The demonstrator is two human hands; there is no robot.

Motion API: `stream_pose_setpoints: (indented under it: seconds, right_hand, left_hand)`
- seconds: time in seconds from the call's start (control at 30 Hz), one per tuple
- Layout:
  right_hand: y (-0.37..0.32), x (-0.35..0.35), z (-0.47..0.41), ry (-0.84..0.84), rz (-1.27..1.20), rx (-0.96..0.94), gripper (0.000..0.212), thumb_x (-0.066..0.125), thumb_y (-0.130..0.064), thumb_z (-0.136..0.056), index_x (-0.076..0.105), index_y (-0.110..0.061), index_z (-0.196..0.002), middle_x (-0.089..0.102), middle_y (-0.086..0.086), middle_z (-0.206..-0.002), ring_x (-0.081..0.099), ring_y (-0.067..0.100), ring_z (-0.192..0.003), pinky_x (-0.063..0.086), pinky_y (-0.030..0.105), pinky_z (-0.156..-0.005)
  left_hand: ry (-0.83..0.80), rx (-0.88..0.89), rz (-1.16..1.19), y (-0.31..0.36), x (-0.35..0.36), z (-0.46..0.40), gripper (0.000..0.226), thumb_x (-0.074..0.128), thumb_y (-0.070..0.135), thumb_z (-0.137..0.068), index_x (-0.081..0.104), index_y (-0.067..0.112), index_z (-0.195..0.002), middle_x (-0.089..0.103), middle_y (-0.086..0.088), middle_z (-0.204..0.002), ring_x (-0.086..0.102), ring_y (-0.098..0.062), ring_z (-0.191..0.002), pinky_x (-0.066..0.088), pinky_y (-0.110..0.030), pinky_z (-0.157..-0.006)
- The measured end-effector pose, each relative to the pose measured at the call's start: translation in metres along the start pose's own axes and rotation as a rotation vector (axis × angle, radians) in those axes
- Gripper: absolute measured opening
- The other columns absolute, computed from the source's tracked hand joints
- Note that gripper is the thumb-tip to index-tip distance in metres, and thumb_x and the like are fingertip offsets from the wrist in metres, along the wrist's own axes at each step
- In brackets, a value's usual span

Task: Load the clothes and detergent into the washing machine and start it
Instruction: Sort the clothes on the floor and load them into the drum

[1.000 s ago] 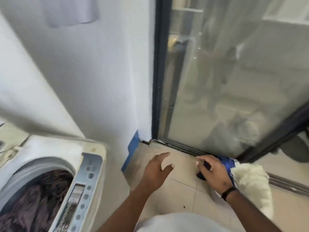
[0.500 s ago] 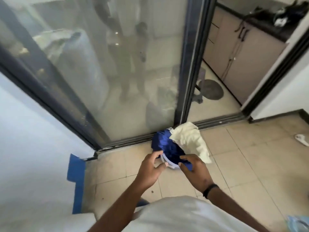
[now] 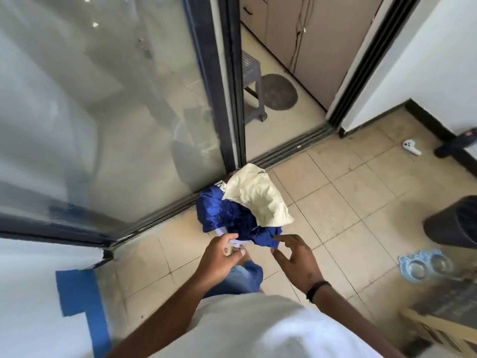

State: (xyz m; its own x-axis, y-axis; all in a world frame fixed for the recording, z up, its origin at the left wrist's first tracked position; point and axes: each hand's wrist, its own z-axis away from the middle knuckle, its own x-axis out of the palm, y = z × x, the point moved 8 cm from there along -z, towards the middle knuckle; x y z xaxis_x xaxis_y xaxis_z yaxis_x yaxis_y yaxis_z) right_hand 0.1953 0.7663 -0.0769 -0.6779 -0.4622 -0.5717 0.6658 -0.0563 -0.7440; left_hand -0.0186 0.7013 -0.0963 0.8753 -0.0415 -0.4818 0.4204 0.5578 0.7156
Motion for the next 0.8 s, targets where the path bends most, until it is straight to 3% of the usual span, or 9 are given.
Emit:
stream_pose_setpoints:
  seconds: [0.1,0.23,0.37,0.43,0.57,0.8]
  right_hand:
    - [-0.001,-0.008,-0.032,-0.019,0.056,0.023,0.032,0.071,-0.024,-0.088,0.067,-0.021,-0.119,0.061,-0.003,-0.114,0.059,0.018,-0.101,0.049,0.029,-0.083]
    - [-0.003,-0.004,-0.086,-0.078,0.132,0.047,0.031,0.069,-0.024,-0.088,0.066,-0.022,-0.119,0.061,-0.002,-0.114,0.060,0.020,-0.095,0.050,0.030,-0.082]
    - [0.006,0.020,-0.150,-0.136,0.182,0.057,0.037,0.066,-0.026,-0.089,0.064,-0.022,-0.125,0.060,-0.002,-0.124,0.056,0.021,-0.113,0.049,0.031,-0.090]
    - [0.018,0.037,-0.182,-0.156,0.183,0.076,0.039,0.065,-0.028,-0.089,0.062,-0.022,-0.128,0.058,-0.003,-0.129,0.054,0.019,-0.117,0.047,0.028,-0.092]
    - [0.061,0.082,-0.248,-0.219,0.181,0.132,0.042,0.065,-0.030,-0.089,0.061,-0.020,-0.130,0.058,0.003,-0.131,0.054,0.023,-0.120,0.046,0.031,-0.098]
    - [0.170,0.170,-0.345,-0.377,0.400,0.260,0.055,0.057,-0.039,-0.092,0.046,-0.023,-0.143,0.044,0.008,-0.145,0.043,0.032,-0.131,0.043,0.044,-0.106]
  left_hand:
    - [-0.078,-0.017,0.026,0.008,0.012,-0.044,0.046,0.073,0.024,-0.088,0.060,0.020,-0.132,0.059,0.003,-0.126,0.059,0.004,-0.095,0.044,-0.012,-0.082]
    - [-0.141,-0.028,0.042,0.013,0.025,-0.104,0.046,0.071,0.031,-0.089,0.059,0.024,-0.133,0.057,0.007,-0.129,0.058,-0.001,-0.101,0.044,-0.018,-0.088]
    - [-0.210,-0.101,0.045,-0.004,0.047,-0.167,0.046,0.071,0.037,-0.087,0.059,0.028,-0.131,0.058,0.004,-0.127,0.058,-0.009,-0.113,0.050,-0.033,-0.099]
    - [-0.244,-0.136,0.045,-0.018,0.058,-0.198,0.043,0.071,0.039,-0.088,0.060,0.029,-0.128,0.060,0.004,-0.121,0.061,-0.012,-0.109,0.053,-0.038,-0.096]
    - [-0.190,-0.225,0.083,-0.059,0.070,-0.267,0.032,0.072,0.033,-0.090,0.064,0.022,-0.120,0.070,0.001,-0.109,0.068,-0.014,-0.097,0.055,-0.033,-0.088]
    - [-0.042,-0.309,-0.001,-0.161,0.086,-0.370,0.027,0.067,0.028,-0.093,0.069,0.016,-0.117,0.071,0.000,-0.110,0.066,-0.017,-0.104,0.053,-0.035,-0.091]
